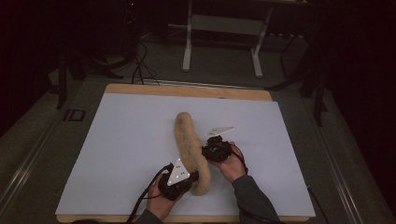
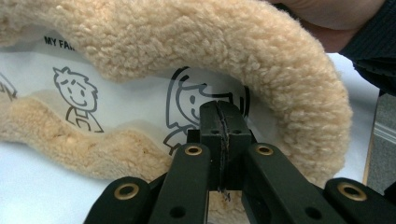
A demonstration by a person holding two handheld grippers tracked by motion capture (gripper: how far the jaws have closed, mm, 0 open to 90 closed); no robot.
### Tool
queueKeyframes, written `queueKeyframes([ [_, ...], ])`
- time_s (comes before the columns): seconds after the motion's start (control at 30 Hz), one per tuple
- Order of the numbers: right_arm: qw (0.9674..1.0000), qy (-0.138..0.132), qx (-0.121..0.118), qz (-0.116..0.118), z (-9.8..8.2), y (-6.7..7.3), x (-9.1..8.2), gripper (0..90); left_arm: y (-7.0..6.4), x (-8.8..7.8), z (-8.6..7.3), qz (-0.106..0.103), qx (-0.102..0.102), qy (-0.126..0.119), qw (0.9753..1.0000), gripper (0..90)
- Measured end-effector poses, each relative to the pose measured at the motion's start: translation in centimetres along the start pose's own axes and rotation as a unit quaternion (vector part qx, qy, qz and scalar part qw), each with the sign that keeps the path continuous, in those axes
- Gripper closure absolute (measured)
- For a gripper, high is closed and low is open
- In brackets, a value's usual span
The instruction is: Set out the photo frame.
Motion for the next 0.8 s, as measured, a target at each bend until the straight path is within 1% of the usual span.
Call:
queueKeyframes([
  [0.07,1.0000,0.001,-0.002,0.003,-0.02,0.05,0.01,90.0,0.09,0.06,0.07,0.003,-0.002,-0.001,1.0000,90.0],
  [0.1,1.0000,0.003,-0.002,0.005,-0.04,0.06,-0.01,90.0,0.22,0.18,0.19,0.005,-0.009,-0.004,0.9999,90.0],
  [0.17,1.0000,0.004,-0.001,0.007,-0.05,0.04,-0.04,90.0,0.29,0.30,0.35,0.007,-0.015,-0.008,0.9998,90.0],
  [0.4,0.9999,0.006,0.003,0.015,0.03,-0.03,-0.09,90.0,0.46,0.43,0.65,0.011,-0.015,-0.013,0.9997,90.0],
  [0.5,0.9999,0.007,0.003,0.016,0.05,-0.05,-0.09,90.0,0.48,0.42,0.64,0.011,-0.011,-0.013,0.9998,90.0],
  [0.6,0.9999,0.006,0.002,0.013,0.05,-0.05,-0.10,90.0,0.51,0.46,0.51,0.011,-0.003,-0.003,0.9999,90.0],
  [0.67,0.9999,0.005,0.002,0.010,0.02,-0.04,-0.18,90.0,0.50,0.49,0.43,0.012,0.000,0.000,0.9999,90.0],
  [0.73,1.0000,0.004,0.002,0.009,0.00,-0.02,-0.31,89.7,0.53,0.51,0.22,0.013,0.007,0.006,0.9999,89.4],
  [0.8,1.0000,0.004,0.002,0.008,-0.02,-0.02,-0.49,88.8,0.65,0.42,0.15,0.014,0.009,0.008,0.9998,88.7],
])
Point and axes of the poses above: each handheld gripper's, and its own axes: x roughly forward along the jaws, z roughly out of its top, y roughly to its left, the point moved 2 cm from there along x, roughly forward along the jaws, and after that the axes turned 13 degrees about x, right-handed, at the moved point
